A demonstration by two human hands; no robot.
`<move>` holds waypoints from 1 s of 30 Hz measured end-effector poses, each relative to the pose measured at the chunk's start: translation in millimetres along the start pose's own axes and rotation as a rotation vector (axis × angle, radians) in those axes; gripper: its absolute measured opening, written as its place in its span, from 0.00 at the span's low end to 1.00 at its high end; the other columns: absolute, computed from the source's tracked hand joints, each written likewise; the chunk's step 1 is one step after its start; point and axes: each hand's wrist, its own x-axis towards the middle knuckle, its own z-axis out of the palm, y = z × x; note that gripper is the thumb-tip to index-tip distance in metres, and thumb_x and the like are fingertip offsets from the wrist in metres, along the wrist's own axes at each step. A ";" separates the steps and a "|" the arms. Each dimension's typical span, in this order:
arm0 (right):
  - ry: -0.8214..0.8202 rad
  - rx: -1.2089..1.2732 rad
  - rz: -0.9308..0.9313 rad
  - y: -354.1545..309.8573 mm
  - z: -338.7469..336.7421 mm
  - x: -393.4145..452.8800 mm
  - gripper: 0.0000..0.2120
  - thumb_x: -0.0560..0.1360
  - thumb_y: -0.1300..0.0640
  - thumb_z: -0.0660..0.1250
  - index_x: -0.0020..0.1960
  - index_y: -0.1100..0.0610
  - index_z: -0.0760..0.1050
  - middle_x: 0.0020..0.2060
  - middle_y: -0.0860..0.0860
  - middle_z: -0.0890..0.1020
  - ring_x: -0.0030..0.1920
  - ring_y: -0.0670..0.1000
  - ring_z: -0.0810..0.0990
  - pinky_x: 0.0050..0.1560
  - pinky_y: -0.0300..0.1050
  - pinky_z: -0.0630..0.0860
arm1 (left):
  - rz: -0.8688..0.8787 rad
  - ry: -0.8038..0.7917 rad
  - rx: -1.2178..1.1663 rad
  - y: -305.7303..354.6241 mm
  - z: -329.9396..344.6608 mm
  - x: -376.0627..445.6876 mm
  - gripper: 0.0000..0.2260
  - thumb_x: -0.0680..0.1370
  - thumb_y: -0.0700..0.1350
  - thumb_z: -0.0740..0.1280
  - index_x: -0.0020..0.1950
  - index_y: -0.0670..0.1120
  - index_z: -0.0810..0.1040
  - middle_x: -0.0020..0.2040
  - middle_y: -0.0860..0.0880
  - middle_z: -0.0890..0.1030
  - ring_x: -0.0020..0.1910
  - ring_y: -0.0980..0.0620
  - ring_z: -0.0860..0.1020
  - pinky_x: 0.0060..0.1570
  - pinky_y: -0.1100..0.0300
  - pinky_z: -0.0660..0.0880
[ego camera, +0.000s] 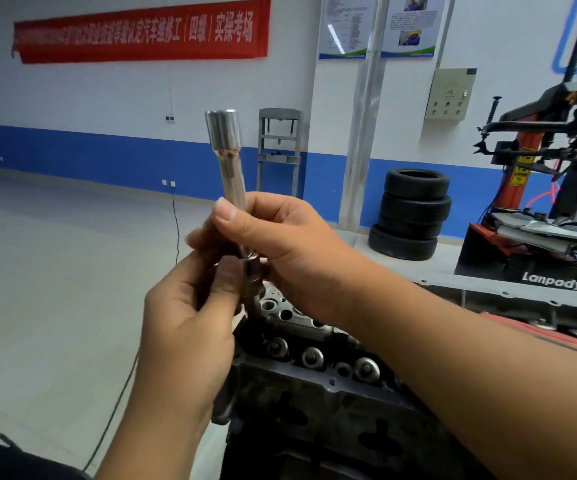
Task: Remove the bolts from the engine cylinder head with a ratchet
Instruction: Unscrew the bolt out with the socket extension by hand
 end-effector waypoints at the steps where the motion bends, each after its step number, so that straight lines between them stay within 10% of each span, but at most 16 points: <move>1: -0.009 0.002 0.011 -1.2 0.2 -0.6 0.09 0.84 0.53 0.65 0.49 0.58 0.80 0.49 0.54 0.87 0.46 0.50 0.85 0.42 0.43 0.82 | -0.028 -0.050 -0.009 -0.5 -0.5 -0.1 0.12 0.79 0.52 0.67 0.60 0.60 0.85 0.52 0.52 0.88 0.53 0.51 0.87 0.54 0.56 0.83; 7: -0.042 0.099 0.087 -5.2 4.0 1.2 0.13 0.85 0.50 0.61 0.53 0.58 0.79 0.49 0.56 0.86 0.47 0.53 0.85 0.50 0.48 0.82 | -0.004 0.017 0.088 0.5 -0.3 1.3 0.19 0.77 0.38 0.74 0.45 0.66 0.86 0.43 0.55 0.88 0.43 0.56 0.87 0.47 0.57 0.83; 11: -0.011 0.066 0.073 -1.4 0.2 2.1 0.08 0.83 0.52 0.66 0.51 0.56 0.74 0.49 0.56 0.86 0.50 0.56 0.84 0.51 0.54 0.82 | 0.034 0.064 0.048 0.9 3.7 0.9 0.10 0.66 0.52 0.78 0.46 0.61 0.87 0.41 0.55 0.88 0.40 0.58 0.86 0.38 0.70 0.79; 18: -0.007 0.023 0.029 -1.6 -1.6 2.0 0.10 0.86 0.53 0.61 0.51 0.57 0.75 0.52 0.58 0.86 0.55 0.56 0.84 0.52 0.53 0.81 | 0.029 -0.083 0.070 -0.7 -0.9 0.3 0.14 0.80 0.48 0.65 0.61 0.62 0.83 0.54 0.55 0.87 0.55 0.52 0.86 0.59 0.49 0.80; 25: -0.034 0.054 0.041 1.1 1.8 1.2 0.09 0.84 0.52 0.63 0.53 0.57 0.78 0.51 0.56 0.86 0.53 0.55 0.85 0.60 0.61 0.81 | 0.058 0.084 0.117 -2.9 -2.6 -2.2 0.12 0.66 0.54 0.80 0.49 0.62 0.85 0.39 0.55 0.86 0.38 0.54 0.85 0.37 0.66 0.79; 30: -0.045 0.029 0.034 -0.3 0.4 0.6 0.11 0.87 0.53 0.59 0.55 0.57 0.78 0.50 0.55 0.86 0.49 0.51 0.84 0.48 0.51 0.82 | 0.044 -0.014 0.072 -1.2 -0.2 -0.8 0.10 0.79 0.54 0.69 0.58 0.64 0.84 0.50 0.55 0.88 0.51 0.52 0.87 0.56 0.48 0.81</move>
